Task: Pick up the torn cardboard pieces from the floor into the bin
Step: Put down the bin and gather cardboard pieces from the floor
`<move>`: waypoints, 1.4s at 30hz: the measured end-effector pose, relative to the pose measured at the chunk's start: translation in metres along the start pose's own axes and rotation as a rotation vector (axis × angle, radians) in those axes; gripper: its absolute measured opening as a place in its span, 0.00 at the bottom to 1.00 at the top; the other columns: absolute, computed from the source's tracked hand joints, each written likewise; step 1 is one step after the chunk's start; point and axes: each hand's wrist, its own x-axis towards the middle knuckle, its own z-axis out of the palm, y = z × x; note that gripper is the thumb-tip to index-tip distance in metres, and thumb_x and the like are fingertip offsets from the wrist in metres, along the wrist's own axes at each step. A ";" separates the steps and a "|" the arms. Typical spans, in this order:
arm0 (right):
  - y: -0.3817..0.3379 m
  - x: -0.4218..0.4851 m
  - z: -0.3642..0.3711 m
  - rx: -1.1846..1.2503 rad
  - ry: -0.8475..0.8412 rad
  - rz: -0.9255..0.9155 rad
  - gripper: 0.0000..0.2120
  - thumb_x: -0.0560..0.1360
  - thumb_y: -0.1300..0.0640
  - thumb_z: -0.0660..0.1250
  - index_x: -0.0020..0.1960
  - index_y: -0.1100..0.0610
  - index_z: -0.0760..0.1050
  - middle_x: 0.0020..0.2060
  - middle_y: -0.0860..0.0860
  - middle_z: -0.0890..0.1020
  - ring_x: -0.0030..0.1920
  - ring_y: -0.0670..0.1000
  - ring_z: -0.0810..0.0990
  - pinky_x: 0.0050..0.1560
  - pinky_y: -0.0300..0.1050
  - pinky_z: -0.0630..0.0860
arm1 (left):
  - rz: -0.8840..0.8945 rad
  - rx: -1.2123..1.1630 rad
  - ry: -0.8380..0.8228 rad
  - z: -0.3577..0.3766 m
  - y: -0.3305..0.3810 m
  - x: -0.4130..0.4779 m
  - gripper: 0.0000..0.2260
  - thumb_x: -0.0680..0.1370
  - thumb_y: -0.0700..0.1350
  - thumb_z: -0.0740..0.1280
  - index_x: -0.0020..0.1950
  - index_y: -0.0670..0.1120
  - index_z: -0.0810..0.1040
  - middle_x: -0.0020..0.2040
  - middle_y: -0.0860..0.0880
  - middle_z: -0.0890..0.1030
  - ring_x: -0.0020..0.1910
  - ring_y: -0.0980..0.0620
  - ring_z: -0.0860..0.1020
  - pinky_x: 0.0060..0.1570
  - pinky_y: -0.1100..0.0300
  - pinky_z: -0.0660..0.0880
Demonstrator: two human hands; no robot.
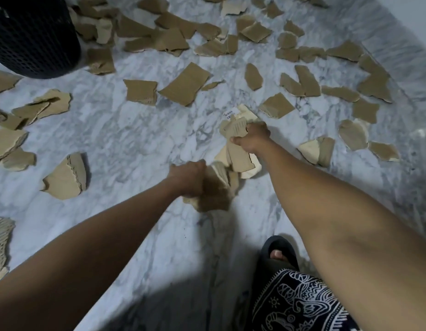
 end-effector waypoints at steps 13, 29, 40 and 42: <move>-0.079 -0.021 0.051 -0.168 -0.159 -0.411 0.37 0.70 0.44 0.75 0.73 0.56 0.66 0.72 0.55 0.61 0.71 0.60 0.62 0.68 0.59 0.67 | -0.524 -0.526 0.270 -0.021 -0.136 -0.003 0.27 0.59 0.52 0.77 0.55 0.45 0.81 0.51 0.42 0.82 0.50 0.44 0.81 0.49 0.53 0.80; -0.106 -0.012 0.028 0.675 -0.214 -0.090 0.36 0.63 0.58 0.83 0.66 0.61 0.72 0.59 0.56 0.80 0.55 0.57 0.82 0.55 0.57 0.81 | -0.624 -0.811 0.349 -0.029 -0.193 -0.034 0.07 0.73 0.39 0.72 0.50 0.42 0.83 0.50 0.42 0.82 0.44 0.46 0.79 0.37 0.56 0.77; -0.164 -0.022 0.088 0.200 -0.232 -0.122 0.47 0.59 0.55 0.84 0.69 0.63 0.62 0.65 0.59 0.73 0.63 0.60 0.75 0.58 0.57 0.79 | -0.879 -0.668 0.251 0.024 -0.250 -0.092 0.31 0.68 0.56 0.76 0.62 0.39 0.74 0.62 0.41 0.72 0.60 0.40 0.72 0.59 0.46 0.76; -0.169 -0.022 0.092 0.207 -0.252 -0.122 0.46 0.59 0.54 0.85 0.68 0.67 0.65 0.65 0.60 0.75 0.62 0.61 0.77 0.57 0.56 0.80 | -0.826 -0.741 0.310 0.026 -0.259 -0.087 0.21 0.63 0.53 0.75 0.51 0.45 0.84 0.57 0.44 0.79 0.50 0.45 0.80 0.50 0.52 0.81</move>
